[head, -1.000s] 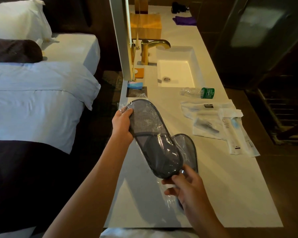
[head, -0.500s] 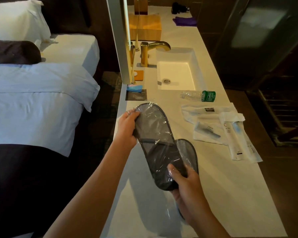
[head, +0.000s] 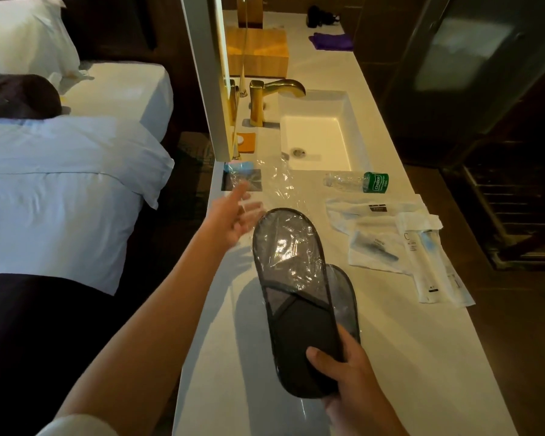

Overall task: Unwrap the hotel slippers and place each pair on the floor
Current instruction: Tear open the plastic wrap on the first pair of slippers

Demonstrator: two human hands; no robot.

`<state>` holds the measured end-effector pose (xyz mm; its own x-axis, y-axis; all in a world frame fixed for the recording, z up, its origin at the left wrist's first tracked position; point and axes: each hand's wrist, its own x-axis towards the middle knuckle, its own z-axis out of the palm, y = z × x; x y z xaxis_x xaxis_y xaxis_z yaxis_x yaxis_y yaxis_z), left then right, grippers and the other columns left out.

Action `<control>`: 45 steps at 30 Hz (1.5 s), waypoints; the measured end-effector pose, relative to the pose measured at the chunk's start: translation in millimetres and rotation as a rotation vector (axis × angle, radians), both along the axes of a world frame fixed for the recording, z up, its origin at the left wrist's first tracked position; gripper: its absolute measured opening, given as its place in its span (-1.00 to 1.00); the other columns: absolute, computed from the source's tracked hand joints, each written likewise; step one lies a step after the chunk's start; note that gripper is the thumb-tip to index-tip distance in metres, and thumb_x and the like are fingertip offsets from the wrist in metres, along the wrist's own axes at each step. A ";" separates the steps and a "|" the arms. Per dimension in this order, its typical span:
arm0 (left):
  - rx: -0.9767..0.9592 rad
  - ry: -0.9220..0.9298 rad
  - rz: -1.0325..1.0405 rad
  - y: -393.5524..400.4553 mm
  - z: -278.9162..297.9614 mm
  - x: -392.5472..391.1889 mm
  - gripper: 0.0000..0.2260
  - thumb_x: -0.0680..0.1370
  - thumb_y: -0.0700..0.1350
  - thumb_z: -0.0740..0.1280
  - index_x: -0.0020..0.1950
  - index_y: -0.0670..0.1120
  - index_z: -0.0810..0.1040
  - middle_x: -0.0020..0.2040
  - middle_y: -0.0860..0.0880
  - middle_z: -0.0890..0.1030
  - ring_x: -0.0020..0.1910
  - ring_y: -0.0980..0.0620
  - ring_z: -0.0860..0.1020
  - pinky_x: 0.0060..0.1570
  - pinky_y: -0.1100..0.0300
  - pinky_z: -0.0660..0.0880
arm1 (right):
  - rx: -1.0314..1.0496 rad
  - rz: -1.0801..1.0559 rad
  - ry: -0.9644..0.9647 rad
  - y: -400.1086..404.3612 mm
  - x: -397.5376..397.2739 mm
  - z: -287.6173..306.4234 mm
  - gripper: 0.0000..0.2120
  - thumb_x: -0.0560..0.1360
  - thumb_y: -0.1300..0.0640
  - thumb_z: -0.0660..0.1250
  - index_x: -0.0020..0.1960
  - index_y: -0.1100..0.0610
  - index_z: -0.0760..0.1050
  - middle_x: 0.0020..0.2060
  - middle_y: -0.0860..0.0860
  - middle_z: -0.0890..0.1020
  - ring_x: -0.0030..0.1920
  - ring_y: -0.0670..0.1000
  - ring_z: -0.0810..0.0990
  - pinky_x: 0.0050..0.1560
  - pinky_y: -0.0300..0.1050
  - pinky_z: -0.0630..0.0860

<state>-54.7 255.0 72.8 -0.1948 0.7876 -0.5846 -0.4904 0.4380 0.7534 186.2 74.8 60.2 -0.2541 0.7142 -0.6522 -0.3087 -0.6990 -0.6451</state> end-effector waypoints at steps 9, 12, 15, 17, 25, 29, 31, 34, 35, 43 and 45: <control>0.012 0.124 0.010 -50.7 -39.2 10.3 -0.82 0.61 -0.14 0.31 0.10 -0.22 0.61 -0.12 -0.09 0.65 -0.19 0.03 0.61 -0.25 0.21 0.61 | -0.057 0.084 -0.074 33.4 -25.8 -5.4 -0.55 0.36 0.07 0.46 0.22 0.15 0.56 0.05 0.20 0.71 0.08 0.26 0.68 0.18 0.28 0.57; 0.015 0.255 0.059 -21.6 -53.2 8.3 -0.95 0.53 -0.22 0.40 -0.05 -0.16 0.65 -0.03 -0.16 0.68 -0.10 -0.03 0.66 -0.18 0.18 0.61 | -0.072 0.112 -0.116 32.5 -31.2 -12.7 -0.63 0.48 0.08 0.41 0.26 0.13 0.51 0.11 0.18 0.68 0.12 0.24 0.66 0.19 0.27 0.57; -0.031 0.270 0.108 18.4 -60.7 1.3 -0.96 0.51 -0.24 0.43 -0.06 -0.15 0.63 -0.03 -0.21 0.70 -0.16 -0.03 0.70 -0.22 0.18 0.62 | -0.103 0.151 -0.131 22.9 -28.4 -21.0 -0.50 0.38 0.02 0.51 0.27 0.12 0.52 0.12 0.16 0.69 0.16 0.24 0.65 0.22 0.30 0.54; -0.055 0.222 0.133 42.4 -65.0 -1.9 -0.95 0.55 -0.26 0.37 0.00 -0.19 0.59 -0.07 -0.24 0.70 -0.31 0.01 0.69 -0.38 0.25 0.58 | -0.086 0.149 -0.159 19.8 -22.6 -25.9 -0.42 0.30 0.02 0.56 0.28 0.11 0.53 0.10 0.12 0.70 0.16 0.20 0.65 0.25 0.26 0.54; -0.026 0.237 0.200 95.6 -76.5 -13.5 -0.89 0.55 -0.28 0.35 -0.12 -0.10 0.56 -0.05 -0.21 0.68 -0.10 -0.11 0.69 -0.23 0.14 0.64 | -0.112 0.071 -0.166 17.0 -6.8 -41.5 -0.33 0.39 0.22 0.53 0.44 0.09 0.37 0.20 0.02 0.59 0.19 0.05 0.56 0.40 0.05 0.40; -0.051 0.252 0.242 97.8 -80.2 -19.1 -0.85 0.54 -0.32 0.34 -0.17 -0.10 0.55 -0.14 -0.16 0.67 -0.18 -0.06 0.65 -0.37 0.18 0.59 | -0.198 0.110 -0.124 12.6 -3.5 -48.6 -0.16 0.30 0.17 0.60 0.50 0.13 0.31 0.31 0.04 0.53 0.27 0.08 0.52 0.41 0.04 0.38; -0.052 0.248 0.283 96.4 -84.5 -22.5 -0.81 0.54 -0.34 0.33 -0.23 -0.12 0.53 -0.27 -0.14 0.64 -0.24 -0.07 0.59 -0.26 0.12 0.59 | -0.214 0.220 -0.091 13.6 -2.1 -49.0 -0.06 0.12 0.05 0.68 0.43 0.10 0.40 0.27 0.04 0.62 0.27 0.09 0.57 0.42 0.09 0.38; -0.042 0.226 0.246 91.1 -93.9 -28.4 -0.85 0.54 -0.32 0.34 -0.20 -0.14 0.56 -0.29 -0.13 0.65 -0.27 -0.04 0.60 -0.11 0.04 0.62 | -0.178 0.412 -0.072 13.2 -0.7 -47.2 -0.31 0.16 0.12 0.62 0.27 0.04 0.52 0.15 0.03 0.70 0.20 0.03 0.64 0.33 0.01 0.45; -0.051 0.208 0.209 87.9 -99.6 -29.2 -0.91 0.54 -0.29 0.35 -0.14 -0.15 0.58 -0.24 -0.14 0.66 -0.26 -0.03 0.62 -0.05 0.02 0.63 | -0.161 0.462 -0.086 11.5 -0.1 -47.8 -0.33 0.18 0.12 0.59 0.26 0.02 0.51 0.16 0.01 0.69 0.21 0.01 0.63 0.30 -0.04 0.46; -0.018 0.441 0.073 26.0 -105.3 -37.4 -0.77 0.53 -0.13 0.35 0.16 -0.17 0.58 -0.16 -0.02 0.57 -0.22 0.08 0.50 -0.05 0.11 0.49 | -0.255 0.373 -0.139 -22.8 -2.9 -64.8 -0.10 -0.10 0.18 0.68 0.23 0.10 0.54 0.14 0.15 0.68 0.22 0.17 0.60 0.28 0.10 0.48; -0.003 0.582 0.071 -18.0 -89.3 -32.9 -0.79 0.58 -0.10 0.33 0.20 -0.08 0.54 0.00 -0.01 0.60 -0.05 0.05 0.58 0.01 0.15 0.54 | -0.268 0.300 -0.153 -24.7 -13.1 -63.9 -0.33 0.08 0.33 0.55 0.18 0.13 0.54 0.08 0.18 0.69 0.16 0.21 0.61 0.13 0.10 0.53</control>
